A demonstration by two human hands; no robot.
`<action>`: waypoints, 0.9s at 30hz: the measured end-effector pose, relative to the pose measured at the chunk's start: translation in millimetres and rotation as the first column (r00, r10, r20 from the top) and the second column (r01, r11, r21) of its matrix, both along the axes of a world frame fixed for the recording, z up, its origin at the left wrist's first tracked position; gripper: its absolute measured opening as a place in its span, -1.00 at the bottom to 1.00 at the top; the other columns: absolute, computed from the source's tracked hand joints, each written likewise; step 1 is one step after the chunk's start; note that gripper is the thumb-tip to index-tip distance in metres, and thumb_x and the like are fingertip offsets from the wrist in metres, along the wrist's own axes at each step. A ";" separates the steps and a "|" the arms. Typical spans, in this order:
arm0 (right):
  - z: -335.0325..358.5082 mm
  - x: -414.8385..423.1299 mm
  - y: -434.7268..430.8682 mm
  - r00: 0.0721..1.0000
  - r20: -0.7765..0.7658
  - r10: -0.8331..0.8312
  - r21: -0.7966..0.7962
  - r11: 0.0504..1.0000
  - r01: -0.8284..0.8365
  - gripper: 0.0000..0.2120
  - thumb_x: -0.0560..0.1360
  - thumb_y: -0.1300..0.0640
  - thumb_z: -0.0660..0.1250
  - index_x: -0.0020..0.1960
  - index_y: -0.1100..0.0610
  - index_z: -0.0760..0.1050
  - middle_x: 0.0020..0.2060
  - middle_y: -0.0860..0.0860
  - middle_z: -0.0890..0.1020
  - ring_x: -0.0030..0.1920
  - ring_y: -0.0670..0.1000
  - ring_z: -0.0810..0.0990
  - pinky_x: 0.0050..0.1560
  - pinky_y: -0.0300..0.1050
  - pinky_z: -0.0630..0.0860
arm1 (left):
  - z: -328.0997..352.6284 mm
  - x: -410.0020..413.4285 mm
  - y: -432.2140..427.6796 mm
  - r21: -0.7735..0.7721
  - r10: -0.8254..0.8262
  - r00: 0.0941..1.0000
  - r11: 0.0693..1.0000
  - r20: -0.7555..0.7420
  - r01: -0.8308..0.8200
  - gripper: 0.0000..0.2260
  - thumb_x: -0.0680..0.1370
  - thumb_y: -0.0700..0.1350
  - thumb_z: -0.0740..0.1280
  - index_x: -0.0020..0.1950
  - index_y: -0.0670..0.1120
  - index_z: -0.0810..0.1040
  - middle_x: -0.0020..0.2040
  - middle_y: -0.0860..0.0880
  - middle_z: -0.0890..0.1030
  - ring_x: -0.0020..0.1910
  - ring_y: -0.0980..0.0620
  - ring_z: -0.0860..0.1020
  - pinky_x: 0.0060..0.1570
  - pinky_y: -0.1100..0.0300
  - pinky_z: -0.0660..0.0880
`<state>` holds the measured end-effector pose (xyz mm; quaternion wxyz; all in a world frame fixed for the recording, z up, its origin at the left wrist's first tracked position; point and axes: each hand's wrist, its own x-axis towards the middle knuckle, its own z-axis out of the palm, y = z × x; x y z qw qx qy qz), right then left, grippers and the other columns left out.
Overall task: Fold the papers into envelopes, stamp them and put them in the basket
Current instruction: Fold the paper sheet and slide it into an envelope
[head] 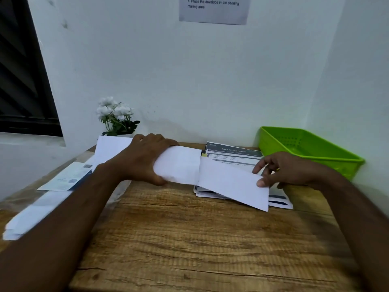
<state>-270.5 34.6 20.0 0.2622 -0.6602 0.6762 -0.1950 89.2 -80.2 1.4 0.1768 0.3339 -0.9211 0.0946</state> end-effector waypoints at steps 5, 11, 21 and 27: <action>-7.2 10.0 -6.8 0.957 0.277 -0.087 -0.256 0.953 0.161 -0.82 0.40 0.22 0.51 -0.04 0.10 0.58 -0.30 0.03 0.64 -0.37 -0.08 0.62 -0.33 -0.18 0.47 | -0.3 -0.8 -1.6 -0.044 0.051 0.999 0.998 0.009 -0.051 -0.11 0.17 0.48 0.26 0.44 0.18 0.21 0.12 0.11 0.41 0.14 0.10 0.35 0.15 0.03 0.21; -11.4 6.2 -12.7 0.817 0.571 -0.082 -0.137 0.972 0.193 -0.59 0.38 0.47 0.42 0.18 0.21 0.56 -0.23 0.01 0.68 -0.23 -0.08 0.65 -0.16 -0.16 0.61 | -0.8 1.1 -2.1 -0.088 0.083 0.995 0.992 -0.055 -0.087 -0.14 0.17 0.45 0.27 0.42 0.18 0.27 0.09 0.10 0.45 0.12 0.06 0.40 0.06 0.09 0.17; -11.2 7.3 -9.7 0.752 0.615 -0.237 0.145 0.972 0.187 -0.70 0.36 0.15 0.48 0.03 0.29 0.60 -0.23 0.13 0.67 -0.37 0.02 0.64 -0.35 -0.19 0.62 | 0.0 3.8 -1.7 -0.102 0.083 0.991 0.990 -0.108 -0.094 -0.11 0.14 0.46 0.27 0.41 0.12 0.33 0.08 0.08 0.48 0.08 0.04 0.41 0.02 0.08 0.18; -8.2 7.3 -6.4 0.679 0.716 -0.162 0.070 0.984 0.161 -0.65 0.36 0.44 0.42 0.11 0.24 0.55 -0.24 0.05 0.66 -0.27 -0.05 0.68 -0.27 -0.20 0.64 | 0.8 3.9 -0.4 -0.085 0.091 0.990 0.991 -0.113 -0.100 -0.08 0.13 0.47 0.26 0.43 0.10 0.30 0.11 0.07 0.46 0.11 0.04 0.39 0.05 0.09 0.17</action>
